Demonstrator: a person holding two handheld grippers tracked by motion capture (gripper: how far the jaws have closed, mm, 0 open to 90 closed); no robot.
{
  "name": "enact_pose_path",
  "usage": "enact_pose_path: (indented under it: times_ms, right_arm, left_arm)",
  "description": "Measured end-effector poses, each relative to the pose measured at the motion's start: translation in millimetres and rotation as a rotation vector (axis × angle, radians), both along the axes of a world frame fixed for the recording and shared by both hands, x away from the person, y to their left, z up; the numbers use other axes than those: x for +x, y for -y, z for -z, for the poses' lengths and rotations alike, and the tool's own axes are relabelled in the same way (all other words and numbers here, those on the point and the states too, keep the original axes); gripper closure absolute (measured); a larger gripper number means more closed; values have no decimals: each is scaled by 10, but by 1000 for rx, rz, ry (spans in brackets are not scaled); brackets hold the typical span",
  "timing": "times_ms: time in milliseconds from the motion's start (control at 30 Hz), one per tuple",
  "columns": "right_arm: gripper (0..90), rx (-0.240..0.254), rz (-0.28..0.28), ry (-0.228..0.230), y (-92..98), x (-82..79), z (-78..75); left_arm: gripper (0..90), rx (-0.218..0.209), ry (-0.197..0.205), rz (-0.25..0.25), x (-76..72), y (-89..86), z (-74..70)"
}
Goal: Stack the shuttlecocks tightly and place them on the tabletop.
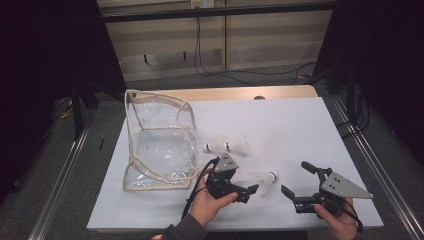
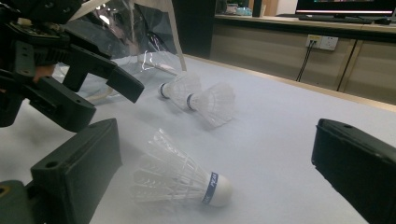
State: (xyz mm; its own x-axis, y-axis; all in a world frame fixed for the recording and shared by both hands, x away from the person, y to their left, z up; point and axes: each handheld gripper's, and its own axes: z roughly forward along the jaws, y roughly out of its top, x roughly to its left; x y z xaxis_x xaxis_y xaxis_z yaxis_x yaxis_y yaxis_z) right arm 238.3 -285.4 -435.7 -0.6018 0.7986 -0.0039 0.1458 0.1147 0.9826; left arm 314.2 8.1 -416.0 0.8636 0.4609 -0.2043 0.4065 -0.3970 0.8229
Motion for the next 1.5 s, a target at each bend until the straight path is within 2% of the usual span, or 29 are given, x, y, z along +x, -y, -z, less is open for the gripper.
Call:
enact_pose_path:
  times_ms: [167,267,367,567,800,967,1233,1267,1367,1500]
  right_arm:
    - [8,1,0,-2,-2,0,-1]
    - [8,-4,-2,-2,-3,-2,-3]
    - [8,-6,-2,-2,-3,-3,-3]
    - [8,-6,-1,-2,-3,-3,-5]
    - [8,-6,-3,-2,-17,-1,-9]
    - [8,-4,-7,-1,-24,4,-9]
    - [8,-6,-9,1,-32,6,-11]
    - [8,-7,-10,1,-34,9,-11]
    - [8,-8,-11,1,-39,15,-10]
    - [8,-9,-13,1,-44,18,-10]
  left_arm:
    - [55,-1,-1,15,-26,-46,1]
    - [54,0,12,30,-49,-71,6]
    - [51,-17,11,38,-58,-93,-8]
    - [45,-22,18,59,-85,-136,-3]
    - [34,-34,42,103,-121,-212,-10]
    - [33,-32,45,103,-116,-267,-6]
    - [33,-25,31,130,-130,-344,-6]
    - [33,-13,30,136,-129,-375,-3]
    - [33,-4,22,132,-124,-432,-5]
    - [33,-14,20,119,-111,-509,-15]
